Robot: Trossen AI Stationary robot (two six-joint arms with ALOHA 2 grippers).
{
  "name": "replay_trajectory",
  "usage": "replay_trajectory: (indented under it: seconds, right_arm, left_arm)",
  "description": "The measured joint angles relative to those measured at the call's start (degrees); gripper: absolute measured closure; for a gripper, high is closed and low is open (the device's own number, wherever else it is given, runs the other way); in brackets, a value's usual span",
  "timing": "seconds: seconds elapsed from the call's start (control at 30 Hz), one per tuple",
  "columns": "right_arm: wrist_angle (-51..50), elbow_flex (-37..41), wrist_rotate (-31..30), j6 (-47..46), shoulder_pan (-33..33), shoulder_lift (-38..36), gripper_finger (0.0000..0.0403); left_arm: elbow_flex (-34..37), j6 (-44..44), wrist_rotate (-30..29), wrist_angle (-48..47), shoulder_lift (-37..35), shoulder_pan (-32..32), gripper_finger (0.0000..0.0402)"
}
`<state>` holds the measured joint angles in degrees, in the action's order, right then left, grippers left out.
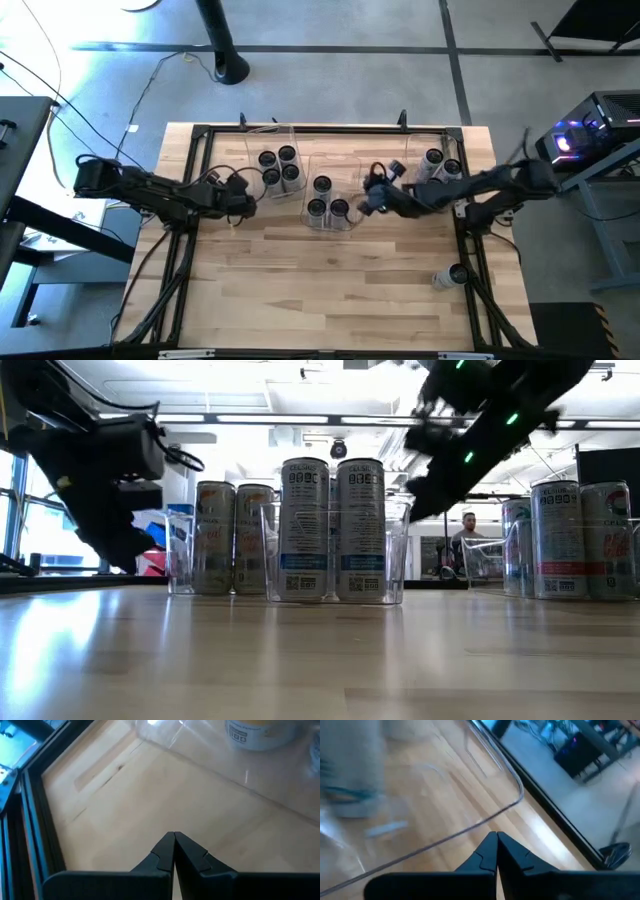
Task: Sort soda cans
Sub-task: Adjust the transparent bins
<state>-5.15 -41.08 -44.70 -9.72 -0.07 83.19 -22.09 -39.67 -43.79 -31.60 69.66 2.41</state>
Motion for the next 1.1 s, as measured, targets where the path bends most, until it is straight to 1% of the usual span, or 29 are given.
replay_trajectory:
  seconds: [0.13, 0.2, 0.27, 0.37, 0.47, 0.57, 0.63, 0.7, 0.77, 0.9, 1.1]
  right_arm:
    - [-4.0, 0.0, -1.5, -5.9, 9.7, -6.2, 0.0403]
    - [-5.5, 0.0, -0.6, -10.1, 15.3, -8.3, 0.0403]
    - [-6.2, 0.0, 1.5, -14.1, 20.7, -8.9, 0.0403]
    - [-4.2, 0.0, 6.1, -18.5, 27.8, -6.8, 0.0403]
    - [2.5, 0.0, 11.2, -18.7, 32.4, -0.5, 0.0403]
    - [13.3, 0.0, 11.3, -18.4, 33.2, 7.5, 0.0403]
    - [20.4, 0.0, 7.9, -17.2, 32.8, 12.8, 0.0403]
    - [24.9, -0.6, 3.8, -15.9, 31.7, 16.7, 0.0403]
    - [26.2, -1.7, 1.9, -16.6, 29.9, 19.3, 0.0403]
    - [25.7, -2.6, 1.7, -18.8, 26.8, 21.2, 0.0403]
    - [22.5, -2.7, 2.4, -18.9, 23.4, 20.7, 0.0403]
  left_arm:
    - [0.0, -7.4, -0.9, -4.3, -3.4, -4.1, 0.0401]
    - [0.0, -10.7, -1.5, -5.3, -5.1, -5.3, 0.0401]
    - [0.0, -13.9, -1.4, -5.5, -6.8, -5.2, 0.0401]
    - [0.0, -15.8, -0.1, -5.9, -8.9, -2.4, 0.0401]
    - [0.0, -14.8, 0.6, -5.9, -10.2, 2.1, 0.0401]
    - [0.0, -10.4, 1.6, -4.6, -10.4, 7.7, 0.0401]
    - [0.0, -6.2, 1.7, -2.1, -10.4, 11.1, 0.0401]
    - [0.0, -1.4, 1.5, 1.9, -10.2, 14.1, 0.0401]
    - [0.0, 3.7, 1.7, 6.7, -9.8, 16.7, 0.0401]
    - [0.0, 13.1, 4.0, 15.9, -8.4, 21.9, 0.0401]
    - [0.0, 21.9, 6.9, 22.7, -5.5, 28.3, 0.0401]
